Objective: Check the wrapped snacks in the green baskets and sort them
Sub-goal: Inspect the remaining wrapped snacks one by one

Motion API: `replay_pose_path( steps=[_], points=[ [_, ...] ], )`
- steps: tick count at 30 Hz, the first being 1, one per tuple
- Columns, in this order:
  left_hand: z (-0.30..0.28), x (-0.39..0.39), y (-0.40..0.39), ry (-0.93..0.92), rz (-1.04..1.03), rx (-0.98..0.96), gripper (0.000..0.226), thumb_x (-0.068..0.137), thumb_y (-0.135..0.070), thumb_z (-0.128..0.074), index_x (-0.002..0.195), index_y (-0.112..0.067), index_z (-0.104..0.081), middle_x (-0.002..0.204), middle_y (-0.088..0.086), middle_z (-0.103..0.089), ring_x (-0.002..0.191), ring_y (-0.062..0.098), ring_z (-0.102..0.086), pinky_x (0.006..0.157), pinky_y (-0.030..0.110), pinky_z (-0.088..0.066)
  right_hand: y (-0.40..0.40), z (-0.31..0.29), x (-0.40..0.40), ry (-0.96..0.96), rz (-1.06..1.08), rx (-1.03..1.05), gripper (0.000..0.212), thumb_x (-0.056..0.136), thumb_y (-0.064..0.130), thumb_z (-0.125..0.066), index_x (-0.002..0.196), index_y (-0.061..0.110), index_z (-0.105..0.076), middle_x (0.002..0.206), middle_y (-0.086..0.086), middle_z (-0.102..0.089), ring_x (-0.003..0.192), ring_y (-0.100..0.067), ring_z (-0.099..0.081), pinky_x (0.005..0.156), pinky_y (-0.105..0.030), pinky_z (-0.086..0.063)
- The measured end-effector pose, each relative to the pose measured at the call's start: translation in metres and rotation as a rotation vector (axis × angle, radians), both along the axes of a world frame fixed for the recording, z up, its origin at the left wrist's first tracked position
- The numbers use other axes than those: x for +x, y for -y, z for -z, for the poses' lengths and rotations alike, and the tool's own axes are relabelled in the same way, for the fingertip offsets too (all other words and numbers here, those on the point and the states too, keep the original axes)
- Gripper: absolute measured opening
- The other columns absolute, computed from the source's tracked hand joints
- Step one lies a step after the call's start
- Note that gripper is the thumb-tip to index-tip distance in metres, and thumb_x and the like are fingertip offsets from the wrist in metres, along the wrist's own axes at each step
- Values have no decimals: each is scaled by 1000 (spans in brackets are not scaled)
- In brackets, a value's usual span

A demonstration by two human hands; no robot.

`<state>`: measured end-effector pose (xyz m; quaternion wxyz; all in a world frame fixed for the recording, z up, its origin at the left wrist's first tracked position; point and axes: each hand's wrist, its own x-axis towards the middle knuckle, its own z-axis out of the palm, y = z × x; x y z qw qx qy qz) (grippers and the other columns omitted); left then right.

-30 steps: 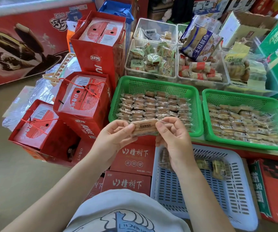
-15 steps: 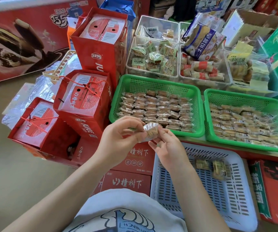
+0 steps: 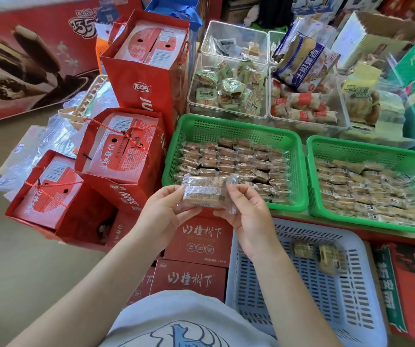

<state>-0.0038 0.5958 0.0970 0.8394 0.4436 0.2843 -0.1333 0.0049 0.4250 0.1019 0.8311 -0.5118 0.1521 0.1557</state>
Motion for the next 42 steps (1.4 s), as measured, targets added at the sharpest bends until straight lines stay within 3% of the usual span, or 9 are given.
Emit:
replay_pose_path(
  steps=[6,11,13,16,19,22,31,35,42],
  points=[
    [10,23,-7,45,49,38,59,77,-20,-74,128,-1,-50,111,18,-74,90,24,-76,70,32,-62,-5,10,22,12,5,-175,17,102,23,-54,103,7,-60,92,-6,-75,82,-24,-73,69,-38,-61],
    [28,54,-18,110,49,123,57,83,-10,-75,133,-10,-49,117,16,-72,100,26,-74,78,32,-62,-13,23,56,6,-164,-368,35,91,31,-73,119,17,-57,110,-7,-72,95,-24,-73,71,-40,-62],
    [43,68,-19,169,146,397,56,91,-16,-73,140,-14,-47,120,5,-71,106,20,-71,84,27,-59,-16,36,74,28,-166,-519,30,89,25,-75,115,25,-60,110,-4,-71,93,-19,-72,71,-36,-61],
    [81,94,-25,300,400,1159,64,99,-35,-62,154,-18,-34,155,-1,-43,143,17,-40,117,35,-36,-19,50,108,57,-128,-766,25,88,24,-75,107,31,-59,105,9,-67,95,-10,-66,77,-29,-54],
    [115,123,-25,218,628,1374,75,103,-41,-50,161,-16,-11,170,6,4,156,20,7,126,37,2,-29,59,151,85,-128,-860,25,90,16,-71,107,22,-54,102,2,-63,86,-11,-61,67,-22,-48],
    [140,141,-25,187,759,1563,80,102,-48,-46,162,-15,-4,166,11,23,152,26,25,123,38,13,-44,72,193,186,-127,-977,29,88,14,-71,108,23,-52,112,-1,-57,94,-10,-58,74,-23,-46],
    [165,146,-32,355,632,1703,72,83,-38,-42,142,1,-51,161,25,-27,150,42,-24,125,45,-14,-72,147,276,532,-395,-1348,36,88,6,-71,122,11,-64,115,-5,-65,111,-24,-58,95,-32,-44],
    [173,145,-31,350,648,1718,73,83,-38,-39,142,3,-50,161,27,-27,150,43,-23,120,55,-23,-84,168,284,602,-483,-1439,31,88,-4,-64,118,5,-63,107,-12,-70,102,-33,-61,87,-41,-50],
    [177,145,-32,346,673,1766,74,83,-37,-36,144,2,-49,163,26,-23,152,42,-18,122,54,-21,-87,169,296,499,-537,-1381,29,92,-8,-48,112,8,-60,107,-10,-70,97,-30,-64,72,-29,-43]
  ],
)
